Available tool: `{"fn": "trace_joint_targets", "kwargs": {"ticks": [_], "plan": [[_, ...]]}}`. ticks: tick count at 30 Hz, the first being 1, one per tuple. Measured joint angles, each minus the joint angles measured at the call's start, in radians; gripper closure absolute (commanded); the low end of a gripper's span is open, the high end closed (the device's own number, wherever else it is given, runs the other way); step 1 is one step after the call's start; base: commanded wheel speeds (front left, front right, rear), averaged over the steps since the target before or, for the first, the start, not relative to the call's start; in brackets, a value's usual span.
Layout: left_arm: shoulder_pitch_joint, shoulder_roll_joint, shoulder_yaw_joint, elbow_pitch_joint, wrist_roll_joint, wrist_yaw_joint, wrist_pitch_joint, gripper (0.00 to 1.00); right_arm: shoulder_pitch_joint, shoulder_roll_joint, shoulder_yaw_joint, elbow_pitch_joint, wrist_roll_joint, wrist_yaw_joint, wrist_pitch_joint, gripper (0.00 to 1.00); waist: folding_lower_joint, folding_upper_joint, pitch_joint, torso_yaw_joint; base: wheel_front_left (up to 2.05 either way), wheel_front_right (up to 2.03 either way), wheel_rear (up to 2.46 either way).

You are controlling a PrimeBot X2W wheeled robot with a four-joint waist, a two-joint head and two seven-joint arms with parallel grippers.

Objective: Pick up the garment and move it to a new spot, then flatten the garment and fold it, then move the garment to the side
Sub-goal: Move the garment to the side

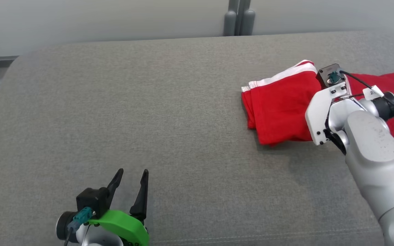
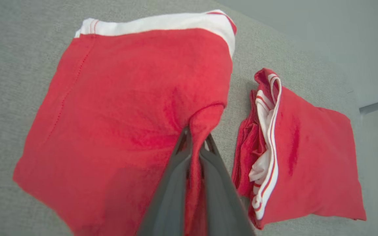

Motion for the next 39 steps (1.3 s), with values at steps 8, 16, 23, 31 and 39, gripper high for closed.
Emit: {"fn": "trace_joint_targets", "kwargs": {"ticks": [8,16,23,31,39], "plan": [[-0.039,0.011,-0.016,-0.018,0.014,-0.008,0.012,0.00,-0.085,-0.177,0.303,-0.082,0.193,0.000,0.038,1.00,0.0000,0.0001,0.051,-0.085,0.00,0.00,0.00],[-0.079,0.023,-0.026,-0.028,0.026,-0.010,0.021,0.00,-0.159,-0.330,0.383,-0.151,0.300,0.000,0.033,1.00,0.0000,0.0000,0.135,-0.125,0.00,0.00,0.00],[-0.100,0.034,-0.034,-0.036,0.030,-0.017,0.034,0.00,-0.158,-0.393,0.329,-0.122,0.311,0.000,-0.001,1.00,0.0000,0.0000,0.194,-0.128,0.00,0.00,0.00],[-0.121,0.050,-0.042,-0.053,0.040,-0.017,0.052,0.00,-0.144,-0.407,0.281,-0.037,0.236,0.000,-0.061,1.00,0.0000,0.0000,0.231,-0.095,0.00,0.00,0.00],[-0.135,0.060,-0.049,-0.071,0.045,-0.016,0.058,0.00,-0.157,-0.441,0.155,0.073,0.095,0.000,-0.121,1.00,0.0000,0.0000,0.277,-0.051,0.00,0.00,0.00]]}}
